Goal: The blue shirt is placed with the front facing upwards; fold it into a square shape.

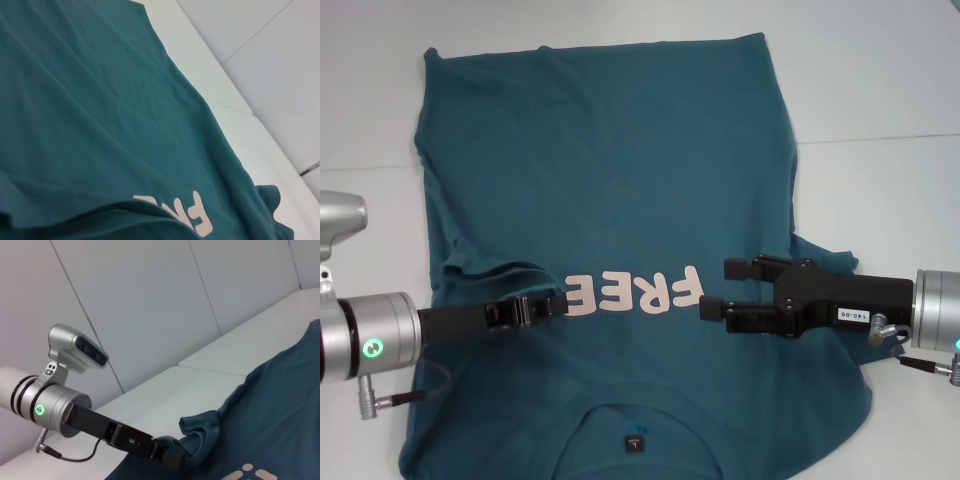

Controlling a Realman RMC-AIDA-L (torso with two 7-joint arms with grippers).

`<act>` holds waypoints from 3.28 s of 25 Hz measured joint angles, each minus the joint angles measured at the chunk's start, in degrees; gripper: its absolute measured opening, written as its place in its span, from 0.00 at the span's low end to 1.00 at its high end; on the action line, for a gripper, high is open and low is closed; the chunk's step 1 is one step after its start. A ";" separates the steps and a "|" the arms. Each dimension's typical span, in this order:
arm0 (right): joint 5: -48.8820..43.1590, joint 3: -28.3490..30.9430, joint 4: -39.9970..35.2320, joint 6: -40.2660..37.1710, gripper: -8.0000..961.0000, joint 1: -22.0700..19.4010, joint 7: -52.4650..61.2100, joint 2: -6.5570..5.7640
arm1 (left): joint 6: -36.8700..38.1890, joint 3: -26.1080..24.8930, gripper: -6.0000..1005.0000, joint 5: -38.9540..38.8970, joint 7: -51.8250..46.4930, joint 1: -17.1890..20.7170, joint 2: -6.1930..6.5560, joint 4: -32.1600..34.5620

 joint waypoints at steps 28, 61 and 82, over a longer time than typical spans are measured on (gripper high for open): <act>0.00 0.00 -0.17 0.00 0.92 0.50 0.61 -0.01 | -0.17 -3.80 0.59 -6.23 7.15 0.67 0.29 -3.50; -11.77 0.56 -8.31 10.83 0.91 -1.18 42.12 -9.43 | 15.76 -9.11 0.88 -6.64 42.33 7.27 0.19 1.34; -18.66 0.07 -7.47 19.01 0.90 0.72 42.22 -5.69 | 16.01 -9.15 0.88 -6.05 42.23 7.38 0.13 0.48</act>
